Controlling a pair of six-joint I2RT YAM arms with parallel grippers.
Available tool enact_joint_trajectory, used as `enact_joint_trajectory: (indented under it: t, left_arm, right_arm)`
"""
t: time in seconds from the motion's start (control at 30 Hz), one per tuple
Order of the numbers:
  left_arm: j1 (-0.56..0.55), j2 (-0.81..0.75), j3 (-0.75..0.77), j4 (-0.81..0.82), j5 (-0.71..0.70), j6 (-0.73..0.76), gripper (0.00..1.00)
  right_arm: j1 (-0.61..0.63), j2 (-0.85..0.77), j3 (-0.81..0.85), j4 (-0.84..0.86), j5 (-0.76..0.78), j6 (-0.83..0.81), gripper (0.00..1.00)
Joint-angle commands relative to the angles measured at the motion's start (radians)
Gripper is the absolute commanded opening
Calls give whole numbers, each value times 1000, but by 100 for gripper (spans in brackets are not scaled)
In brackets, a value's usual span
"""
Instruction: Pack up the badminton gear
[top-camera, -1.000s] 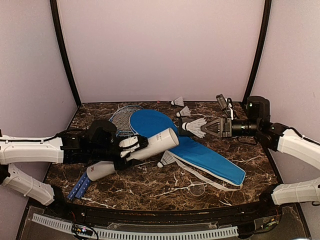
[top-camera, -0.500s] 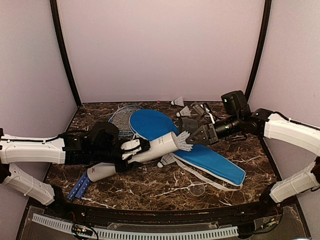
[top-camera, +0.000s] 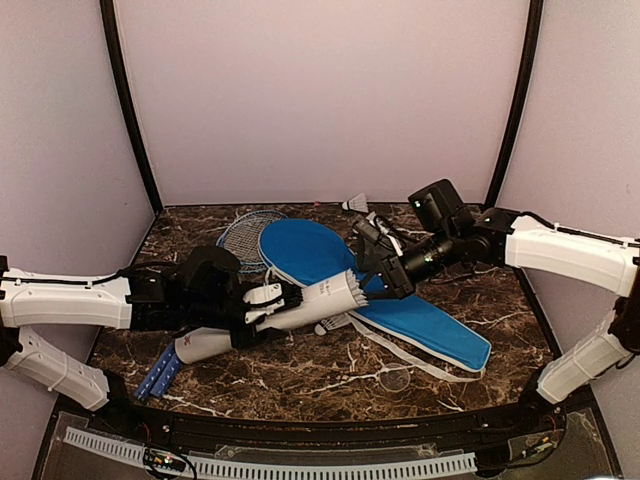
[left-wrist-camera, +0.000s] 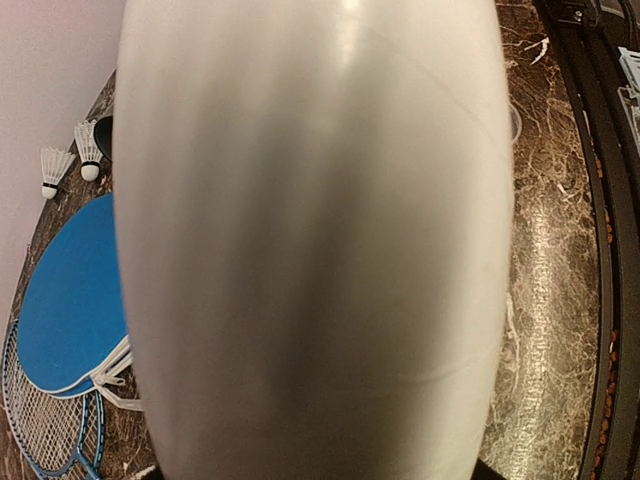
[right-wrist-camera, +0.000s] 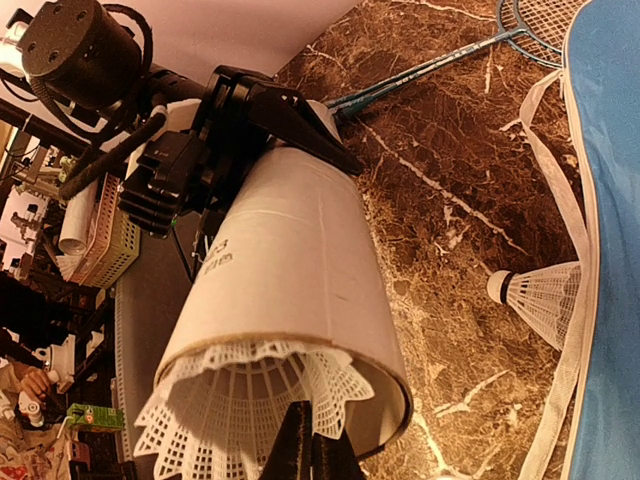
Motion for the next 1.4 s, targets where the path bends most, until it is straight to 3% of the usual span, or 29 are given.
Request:
enact_joint_trajectory:
  t: [0.0,0.6,0.73,1.03,1.23,1.37]
  left_arm:
    - [-4,-9,14,3,0,8,57]
    - [-6,-16,15,3,-8,8,57]
    - [-6,-19,14,3,-10,6,57]
    - [-4,-69,-21,35,-73,5,57]
    - [-3,-51,-15,31,-92,8,58]
    - [10,-37,-4,19,-134,7,58]
  right_arm:
    - [33,30,61,14,8,-22,0]
    - [82,81,53,112,10,26,0]
    - [81,65,50,99,37,26,11]
    - [34,-30,34,61,86,25,51]
    - [-68,-131,-51,125,42,70,68]
    - [-143,-187,-154,254,-8,149,75]
